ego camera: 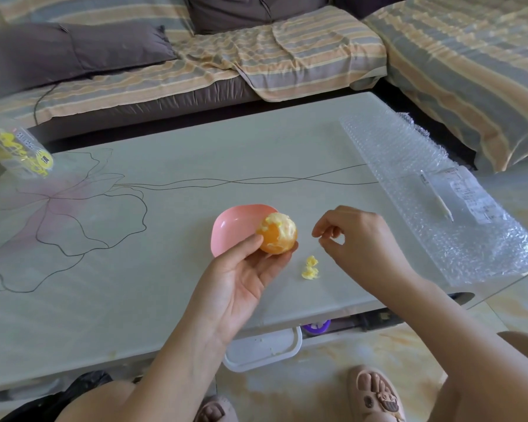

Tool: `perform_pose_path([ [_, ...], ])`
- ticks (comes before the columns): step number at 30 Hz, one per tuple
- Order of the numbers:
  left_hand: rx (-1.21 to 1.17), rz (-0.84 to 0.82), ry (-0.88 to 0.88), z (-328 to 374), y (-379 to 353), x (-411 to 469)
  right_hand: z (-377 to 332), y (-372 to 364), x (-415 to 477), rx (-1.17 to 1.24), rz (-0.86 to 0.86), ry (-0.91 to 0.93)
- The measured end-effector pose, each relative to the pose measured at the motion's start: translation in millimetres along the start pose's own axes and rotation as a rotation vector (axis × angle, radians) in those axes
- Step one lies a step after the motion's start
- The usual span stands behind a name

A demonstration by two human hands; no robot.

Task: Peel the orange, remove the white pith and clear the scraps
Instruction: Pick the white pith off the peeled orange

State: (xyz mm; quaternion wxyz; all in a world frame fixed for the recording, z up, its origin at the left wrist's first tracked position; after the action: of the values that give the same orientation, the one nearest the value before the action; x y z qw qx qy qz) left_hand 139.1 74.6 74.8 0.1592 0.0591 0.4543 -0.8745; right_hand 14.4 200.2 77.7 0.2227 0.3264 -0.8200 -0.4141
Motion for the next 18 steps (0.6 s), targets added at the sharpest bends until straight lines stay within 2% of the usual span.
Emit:
perform_pose_path([
  [4, 0.088, -0.022, -0.047, 0.0, -1.1, 1.8, -9.8, 13.9, -11.4, 0.145, 0.13, 0.126],
  [10, 0.4, 0.002, -0.22, 0.3, 2.0, 6.6, -24.9, 23.9, -23.3, 0.284, 0.235, 0.262],
  [14, 0.693, 0.04, -0.326, 3.2, 0.1, 3.5, -28.5, 25.7, -24.7, 0.352, 0.272, 0.292],
  [18, 0.792, 0.053, -0.396, 1.9, -8.4, -0.3, -33.8, 24.7, -27.6, 0.369, 0.275, 0.356],
])
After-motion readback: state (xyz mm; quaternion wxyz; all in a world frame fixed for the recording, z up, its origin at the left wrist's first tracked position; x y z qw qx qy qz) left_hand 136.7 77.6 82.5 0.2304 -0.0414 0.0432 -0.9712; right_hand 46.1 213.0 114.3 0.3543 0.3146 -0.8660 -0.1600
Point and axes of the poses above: each hand's wrist, its own x-axis towards the middle knuckle, its own y-axis out of the back of the hand, z = x × y, the point moved 3 cm from there along x, towards the middle knuckle, and after that the axes turned 10 degrees about -z, right-handed, at the moved point
